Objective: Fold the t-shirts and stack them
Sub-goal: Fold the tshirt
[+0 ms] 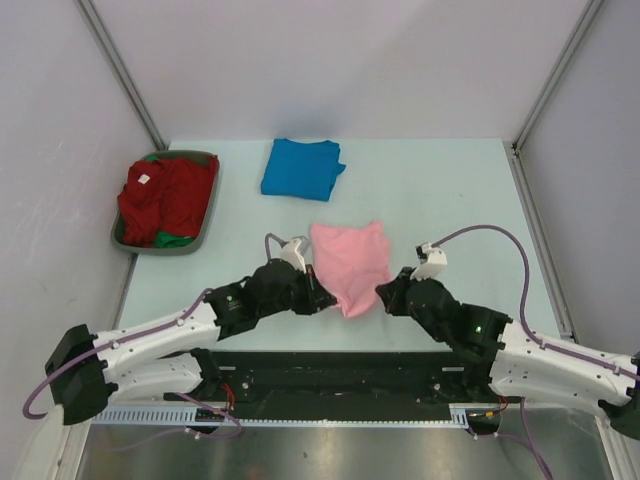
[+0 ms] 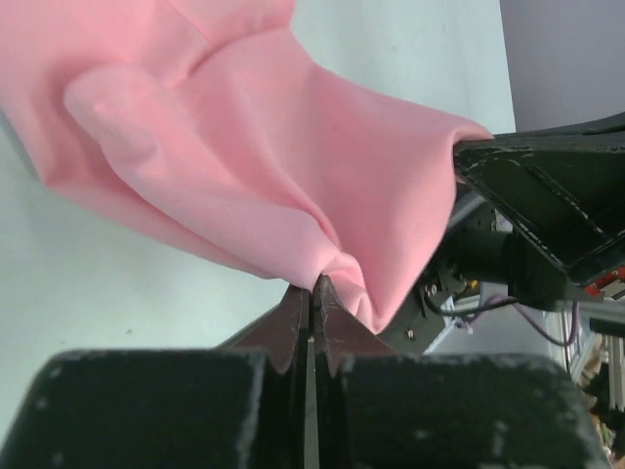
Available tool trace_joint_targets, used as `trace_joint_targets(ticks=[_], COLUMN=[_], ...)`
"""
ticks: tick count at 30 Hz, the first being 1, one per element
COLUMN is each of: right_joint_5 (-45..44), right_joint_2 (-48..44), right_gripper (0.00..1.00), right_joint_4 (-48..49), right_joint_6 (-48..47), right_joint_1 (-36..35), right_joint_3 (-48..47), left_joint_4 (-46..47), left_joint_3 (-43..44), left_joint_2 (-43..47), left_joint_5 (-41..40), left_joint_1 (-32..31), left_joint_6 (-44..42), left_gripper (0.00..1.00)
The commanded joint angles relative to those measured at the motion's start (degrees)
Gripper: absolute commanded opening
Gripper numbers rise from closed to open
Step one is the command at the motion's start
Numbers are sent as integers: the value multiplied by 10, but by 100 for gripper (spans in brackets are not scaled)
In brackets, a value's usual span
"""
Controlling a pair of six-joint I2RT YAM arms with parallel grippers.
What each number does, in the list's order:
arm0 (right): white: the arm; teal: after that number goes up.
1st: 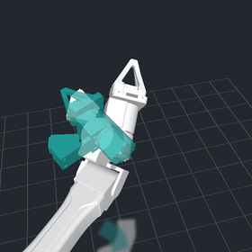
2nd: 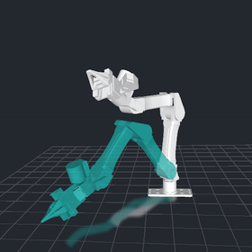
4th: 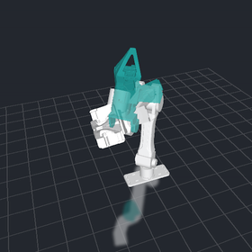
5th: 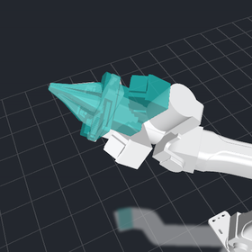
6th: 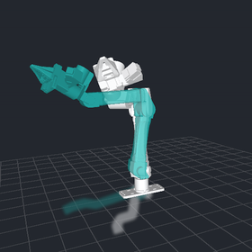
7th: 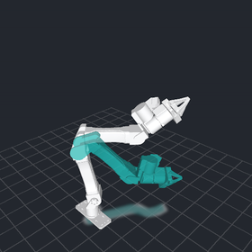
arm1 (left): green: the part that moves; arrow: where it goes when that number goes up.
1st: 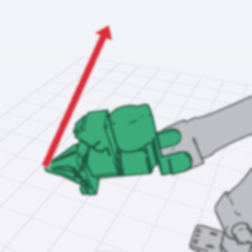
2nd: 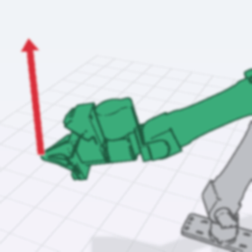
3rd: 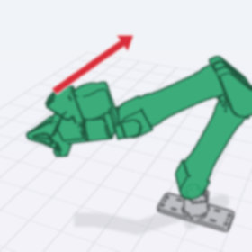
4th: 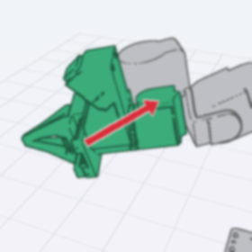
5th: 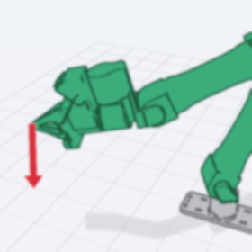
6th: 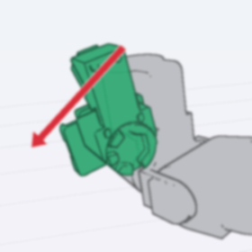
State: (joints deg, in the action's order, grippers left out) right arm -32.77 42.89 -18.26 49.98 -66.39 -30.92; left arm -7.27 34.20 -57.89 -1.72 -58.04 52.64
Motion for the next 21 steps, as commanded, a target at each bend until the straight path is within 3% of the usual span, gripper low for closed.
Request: trace_joint_targets(ticks=[1,11,21], right_joint_5=[98,291,374], right_joint_2=[18,152,307], right_gripper=[0,0,0], right_joint_4=[96,208,279], right_joint_6=[-76,-102,-103], right_joint_1=[98,286,375], right_joint_3=[-31,-82,-160], left_joint_4=[8,43,66], left_joint_3=[47,119,188], left_joint_2=[-16,-114,-223], left_joint_5=[35,111,149], left_joint_1=[58,174,243], left_joint_6=[-55,-98,-111], left_gripper=[0,0,0])
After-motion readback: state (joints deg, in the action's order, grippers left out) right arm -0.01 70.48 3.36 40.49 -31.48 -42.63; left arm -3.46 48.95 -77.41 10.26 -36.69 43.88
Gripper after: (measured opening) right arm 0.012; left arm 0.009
